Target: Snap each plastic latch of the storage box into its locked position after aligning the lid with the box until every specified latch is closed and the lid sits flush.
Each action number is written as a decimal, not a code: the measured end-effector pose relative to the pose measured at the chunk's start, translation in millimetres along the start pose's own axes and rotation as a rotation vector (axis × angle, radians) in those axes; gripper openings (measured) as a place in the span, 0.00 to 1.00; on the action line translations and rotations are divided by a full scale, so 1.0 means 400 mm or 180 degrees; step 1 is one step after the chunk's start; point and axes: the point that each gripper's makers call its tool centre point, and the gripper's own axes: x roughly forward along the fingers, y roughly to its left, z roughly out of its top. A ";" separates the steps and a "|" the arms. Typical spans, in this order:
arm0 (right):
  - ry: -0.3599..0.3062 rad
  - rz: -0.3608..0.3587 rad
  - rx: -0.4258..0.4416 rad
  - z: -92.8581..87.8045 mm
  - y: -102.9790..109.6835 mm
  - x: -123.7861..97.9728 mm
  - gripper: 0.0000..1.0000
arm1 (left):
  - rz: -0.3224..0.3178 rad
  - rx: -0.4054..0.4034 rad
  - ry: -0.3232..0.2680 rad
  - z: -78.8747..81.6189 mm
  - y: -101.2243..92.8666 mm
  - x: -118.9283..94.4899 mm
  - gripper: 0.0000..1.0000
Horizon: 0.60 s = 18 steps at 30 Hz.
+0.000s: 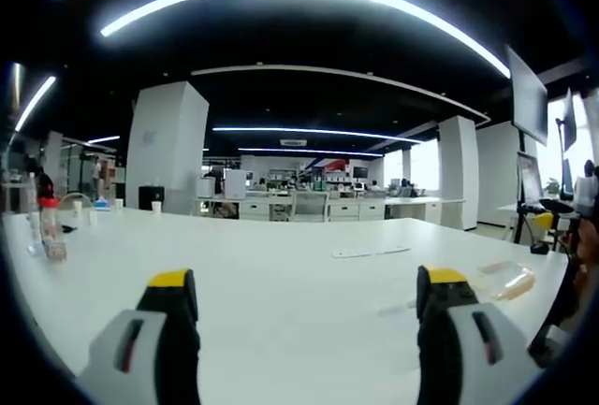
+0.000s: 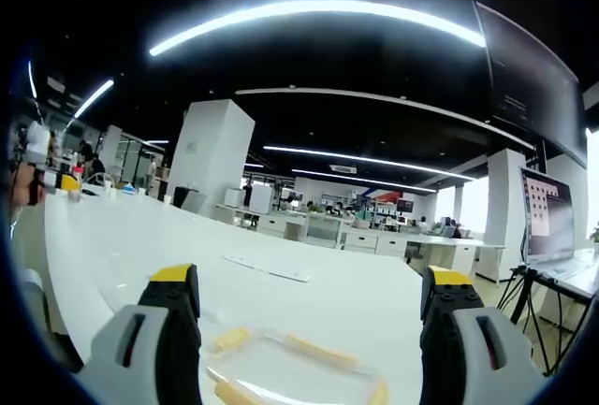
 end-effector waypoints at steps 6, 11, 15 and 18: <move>-0.0010 0.0005 -0.0003 0.002 0.002 0.000 1.00 | -0.0019 0.0003 0.0016 -0.006 -0.009 0.004 0.99; 0.0004 0.0014 0.0002 -0.002 0.006 0.001 1.00 | -0.0060 0.0006 0.0027 -0.009 -0.018 0.007 0.99; -0.0004 0.0015 0.0003 0.000 0.007 0.000 1.00 | -0.0070 0.0015 0.0021 -0.007 -0.019 0.008 0.99; -0.0010 0.0014 0.0000 0.001 0.007 -0.001 1.00 | -0.0095 0.0020 0.0013 -0.005 -0.023 0.010 0.99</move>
